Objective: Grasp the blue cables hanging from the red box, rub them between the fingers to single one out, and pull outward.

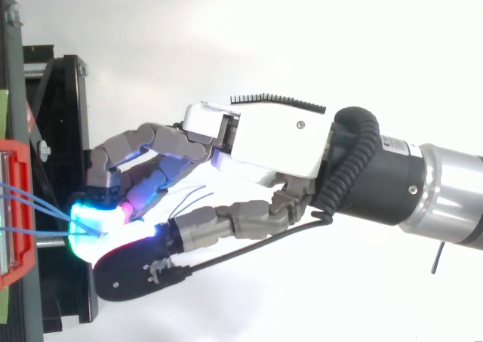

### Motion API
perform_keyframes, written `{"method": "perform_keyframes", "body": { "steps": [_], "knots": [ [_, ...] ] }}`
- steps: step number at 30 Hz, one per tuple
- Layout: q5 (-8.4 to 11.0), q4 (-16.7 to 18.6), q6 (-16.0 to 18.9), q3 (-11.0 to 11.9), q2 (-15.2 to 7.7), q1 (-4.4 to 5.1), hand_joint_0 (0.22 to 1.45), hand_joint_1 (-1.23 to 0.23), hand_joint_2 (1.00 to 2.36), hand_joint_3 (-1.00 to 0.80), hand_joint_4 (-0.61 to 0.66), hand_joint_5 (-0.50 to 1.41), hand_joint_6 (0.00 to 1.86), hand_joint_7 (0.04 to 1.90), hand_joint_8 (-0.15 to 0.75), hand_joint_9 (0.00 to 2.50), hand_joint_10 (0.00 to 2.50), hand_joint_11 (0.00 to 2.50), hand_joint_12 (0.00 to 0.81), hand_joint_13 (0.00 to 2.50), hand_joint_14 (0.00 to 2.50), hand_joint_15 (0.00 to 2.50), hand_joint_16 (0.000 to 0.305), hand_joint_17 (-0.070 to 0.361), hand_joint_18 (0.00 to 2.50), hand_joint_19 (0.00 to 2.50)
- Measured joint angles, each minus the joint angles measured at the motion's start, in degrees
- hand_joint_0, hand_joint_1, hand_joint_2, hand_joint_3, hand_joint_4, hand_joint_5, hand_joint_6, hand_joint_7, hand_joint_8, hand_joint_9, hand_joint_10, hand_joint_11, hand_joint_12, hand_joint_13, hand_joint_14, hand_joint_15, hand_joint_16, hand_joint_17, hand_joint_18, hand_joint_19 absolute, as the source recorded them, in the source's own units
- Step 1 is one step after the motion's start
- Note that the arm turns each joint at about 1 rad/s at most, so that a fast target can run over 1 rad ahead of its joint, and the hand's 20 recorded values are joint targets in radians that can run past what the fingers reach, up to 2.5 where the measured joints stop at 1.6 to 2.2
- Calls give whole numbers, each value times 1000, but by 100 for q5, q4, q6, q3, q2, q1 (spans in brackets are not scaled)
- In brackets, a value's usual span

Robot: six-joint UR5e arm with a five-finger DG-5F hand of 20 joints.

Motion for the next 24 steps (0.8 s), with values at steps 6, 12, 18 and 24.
{"method": "perform_keyframes", "body": {
  "steps": [6,12,18,24],
  "knots": [
    [12,-38,39,1,8,3,620,-797,1021,-227,180,-185,860,1034,351,841,12,550,352,701,13,387,48,109,568,555],
    [23,-44,52,2,9,-1,702,-920,1021,-247,160,-212,880,990,330,770,11,560,351,675,14,390,48,108,567,536],
    [24,-45,54,2,11,1,666,-898,1003,-462,201,-211,876,980,327,765,11,561,344,666,14,394,48,107,564,542],
    [24,-45,54,2,11,2,528,-693,1000,-500,232,-166,841,1058,366,884,10,550,362,707,13,396,51,115,594,571]
  ]
}}
